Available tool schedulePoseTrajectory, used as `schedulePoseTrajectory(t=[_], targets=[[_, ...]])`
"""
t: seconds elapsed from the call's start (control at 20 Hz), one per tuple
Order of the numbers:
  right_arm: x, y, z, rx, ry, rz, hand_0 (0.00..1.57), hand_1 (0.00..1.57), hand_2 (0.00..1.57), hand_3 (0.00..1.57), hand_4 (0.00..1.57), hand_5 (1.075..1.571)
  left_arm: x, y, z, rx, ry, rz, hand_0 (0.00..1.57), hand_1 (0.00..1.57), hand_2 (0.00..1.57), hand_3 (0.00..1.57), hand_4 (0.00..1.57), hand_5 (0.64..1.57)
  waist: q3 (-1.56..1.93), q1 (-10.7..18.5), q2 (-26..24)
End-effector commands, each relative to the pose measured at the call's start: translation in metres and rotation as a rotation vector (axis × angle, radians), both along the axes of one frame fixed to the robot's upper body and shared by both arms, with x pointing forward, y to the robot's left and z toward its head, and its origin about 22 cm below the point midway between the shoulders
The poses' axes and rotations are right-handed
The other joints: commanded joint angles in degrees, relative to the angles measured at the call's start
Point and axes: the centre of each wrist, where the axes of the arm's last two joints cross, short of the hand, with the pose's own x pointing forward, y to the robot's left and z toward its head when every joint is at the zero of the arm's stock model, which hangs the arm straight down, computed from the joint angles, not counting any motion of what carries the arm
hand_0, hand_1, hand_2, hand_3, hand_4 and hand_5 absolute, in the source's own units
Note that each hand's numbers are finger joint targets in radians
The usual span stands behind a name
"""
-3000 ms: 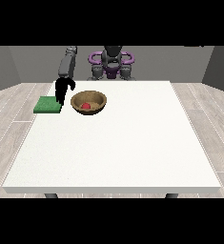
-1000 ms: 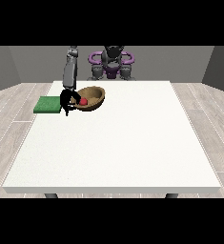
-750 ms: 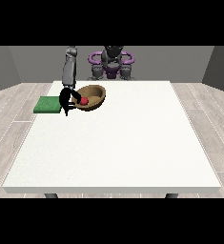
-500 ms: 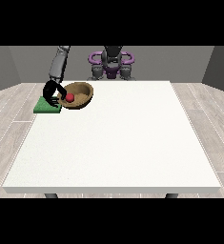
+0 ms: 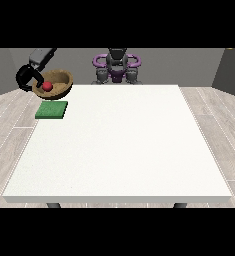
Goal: Pick the cup and pour the ball into the bowl, then pick the bowl and place it on the pad
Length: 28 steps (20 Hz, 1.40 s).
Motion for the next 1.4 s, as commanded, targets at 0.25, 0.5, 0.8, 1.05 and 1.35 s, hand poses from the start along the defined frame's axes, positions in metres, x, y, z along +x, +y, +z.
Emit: schedulePoseTrajectory(t=[0.25, 0.5, 0.8, 1.05, 1.35], targets=[[-0.013, -0.019, 0.01, 0.014, 0.002, 0.03, 1.57, 1.57, 1.57, 0.53, 1.1, 1.564, -0.019, 0.029, -0.037, 0.003, 0.011, 0.07, 0.0, 0.0, 0.0, 0.0, 1.21, 1.551, 0.07, -3.65, 0.25], [-0.018, -0.029, 0.001, 0.059, -0.095, -0.019, 1.57, 1.57, 1.57, 0.43, 1.07, 1.564, -0.023, 0.036, -0.011, 0.019, -0.097, 0.052, 0.0, 0.0, 0.0, 0.0, 1.22, 1.552, 0.11, -1.48, 6.98], [-0.003, 0.019, -0.036, 0.134, -0.043, 0.027, 1.57, 1.57, 1.57, 0.53, 1.03, 1.571, -0.02, 0.037, -0.022, 0.012, -0.05, 0.068, 0.0, 0.0, 0.0, 0.0, 1.21, 1.555, 0.09, -2.01, 4.36], [-0.005, -0.005, -0.021, 0.223, -0.06, -0.055, 1.57, 1.57, 1.57, 0.6, 0.99, 1.571, -0.021, 0.036, -0.008, 0.025, -0.051, 0.059, 0.0, 0.0, 0.0, 0.0, 1.2, 1.558, 0.11, -1.52, 2.84], [-0.024, -0.046, -0.004, 0.137, -0.103, -0.186, 1.57, 1.57, 1.57, 1.09, 0.0, 1.55, -0.019, 0.023, -0.003, 0.042, -0.1, 0.035, 0.0, 0.0, 0.0, 0.0, 1.19, 1.563, 0.14, 0.35, 6.31]])
